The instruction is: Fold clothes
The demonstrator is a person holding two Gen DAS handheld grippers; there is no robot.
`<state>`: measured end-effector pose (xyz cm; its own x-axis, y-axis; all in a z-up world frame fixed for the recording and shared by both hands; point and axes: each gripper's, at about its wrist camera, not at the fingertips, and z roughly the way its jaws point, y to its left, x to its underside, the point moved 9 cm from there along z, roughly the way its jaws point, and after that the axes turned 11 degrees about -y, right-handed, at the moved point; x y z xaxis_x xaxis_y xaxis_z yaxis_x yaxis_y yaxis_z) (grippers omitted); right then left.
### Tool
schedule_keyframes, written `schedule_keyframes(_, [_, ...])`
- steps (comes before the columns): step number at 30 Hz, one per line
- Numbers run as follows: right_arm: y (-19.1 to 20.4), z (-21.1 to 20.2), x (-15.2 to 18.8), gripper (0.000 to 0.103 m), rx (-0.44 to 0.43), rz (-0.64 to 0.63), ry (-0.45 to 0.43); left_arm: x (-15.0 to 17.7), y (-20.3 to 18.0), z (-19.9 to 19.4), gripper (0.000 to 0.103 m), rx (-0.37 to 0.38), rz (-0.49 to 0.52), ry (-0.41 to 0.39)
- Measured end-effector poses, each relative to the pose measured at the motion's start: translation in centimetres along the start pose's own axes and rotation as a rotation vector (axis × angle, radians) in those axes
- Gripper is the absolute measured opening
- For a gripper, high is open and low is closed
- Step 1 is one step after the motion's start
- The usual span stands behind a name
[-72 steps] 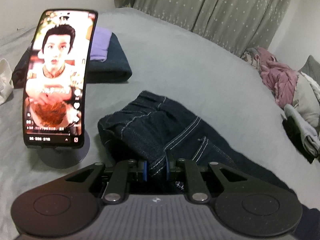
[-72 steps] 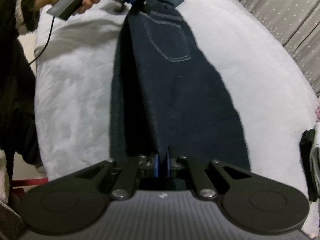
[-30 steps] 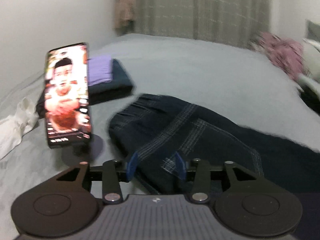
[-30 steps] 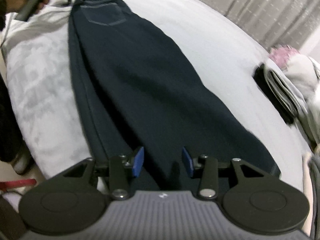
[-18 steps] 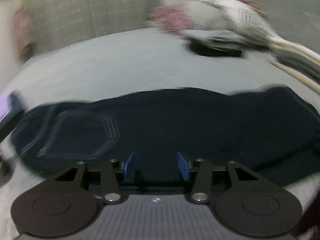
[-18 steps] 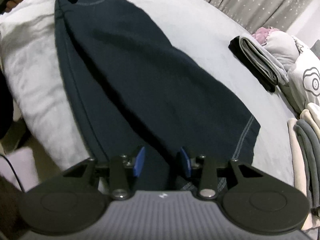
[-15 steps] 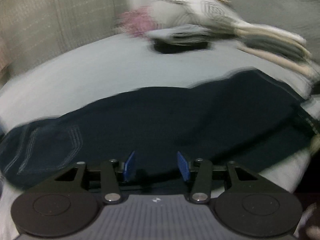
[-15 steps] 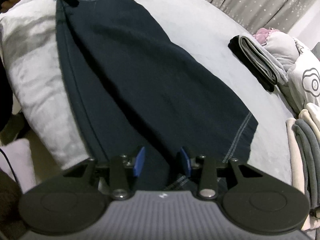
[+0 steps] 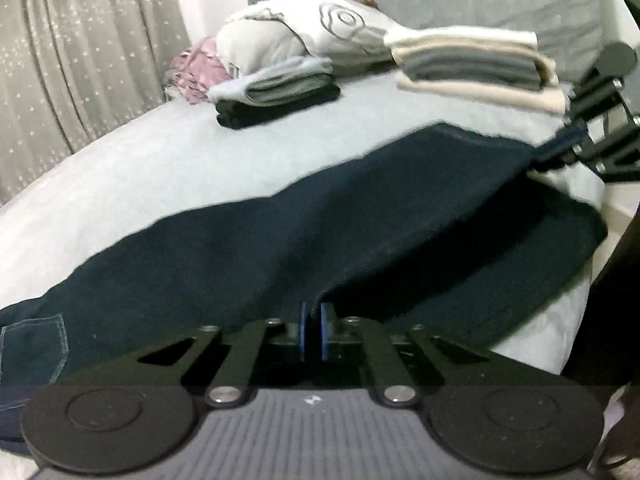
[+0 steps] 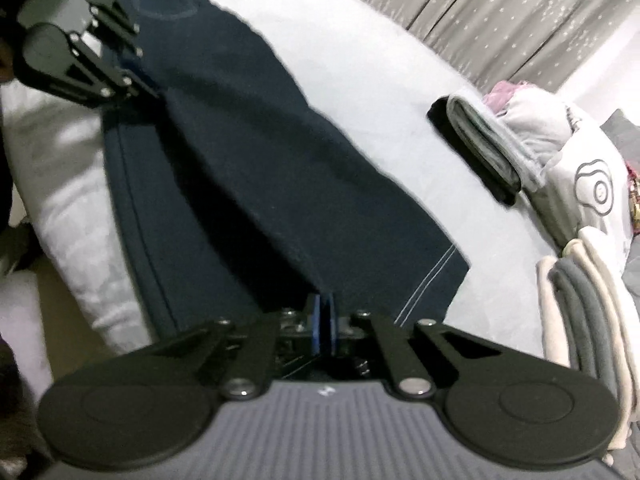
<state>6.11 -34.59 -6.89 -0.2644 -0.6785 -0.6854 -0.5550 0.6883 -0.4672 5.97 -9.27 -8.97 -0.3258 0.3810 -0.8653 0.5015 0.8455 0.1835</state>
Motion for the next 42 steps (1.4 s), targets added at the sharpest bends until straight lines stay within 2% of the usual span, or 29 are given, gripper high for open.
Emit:
schedule_keyframes(5, [1.4, -1.9, -0.8, 0.002, -0.029, -0.015, -0.003, -0.9, 0.6, -1.5, 0.004, 0.007, 0.002, 0.001])
schedule_keyframes(13, [4.3, -2.1, 0.7, 0.002, -0.107, 0.039, 0.027, 1.7, 1.1, -2.4, 0.003, -0.013, 0.046, 0.089])
schedule_keyframes(16, [4.8, -1.9, 1.4, 0.006, -0.132, 0.081, 0.042, 2.0, 0.6, -2.6, 0.008, -0.003, 0.071, 0.098])
schedule_keyframes(17, [4.9, -1.9, 1.6, 0.012, -0.139, 0.096, 0.046, 1.8, 0.2, -2.9, 0.011, 0.011, 0.079, 0.094])
schedule_keyframes(18, [4.7, -2.2, 1.7, 0.032, -0.141, 0.115, 0.044, 1.6, -0.2, -3.1, 0.011, 0.026, 0.083, 0.084])
schedule_keyframes(20, [3.2, -2.9, 1.7, 0.055, -0.129, 0.165, 0.027, 0.9, -1.2, -3.5, 0.017, 0.065, 0.093, 0.063])
schedule_keyframes(21, [2.0, -3.6, 1.7, 0.057, -0.114, 0.197, 0.013, 0.6, -1.7, -3.6, 0.02, 0.081, 0.098, 0.055])
schedule_keyframes(22, [0.9, -4.0, 1.8, 0.057, -0.103, 0.227, 0.006, 0.2, -2.6, -3.5, 0.025, 0.108, 0.107, 0.04])
schedule_keyframes(29, [-6.3, -3.5, 3.6, 0.057, -0.019, 0.466, 0.02, -1.9, -10.2, -1.1, 0.025, 0.303, 0.169, -0.019])
schedule_keyframes(31, [-7.4, -2.5, 4.4, 0.057, -0.015, 0.531, 0.032, -2.3, -13.2, -0.5, 0.025, 0.363, 0.213, -0.037])
schedule_keyframes(35, [-7.5, -1.6, 5.5, 0.055, -0.021, 0.577, 0.06, -2.6, -18.1, 1.0, 0.027, 0.442, 0.319, -0.061])
schedule_keyframes(42, [-7.8, -1.9, 6.1, 0.056, -0.014, 0.619, 0.041, -2.7, -19.3, 2.6, 0.027, 0.506, 0.334, -0.059])
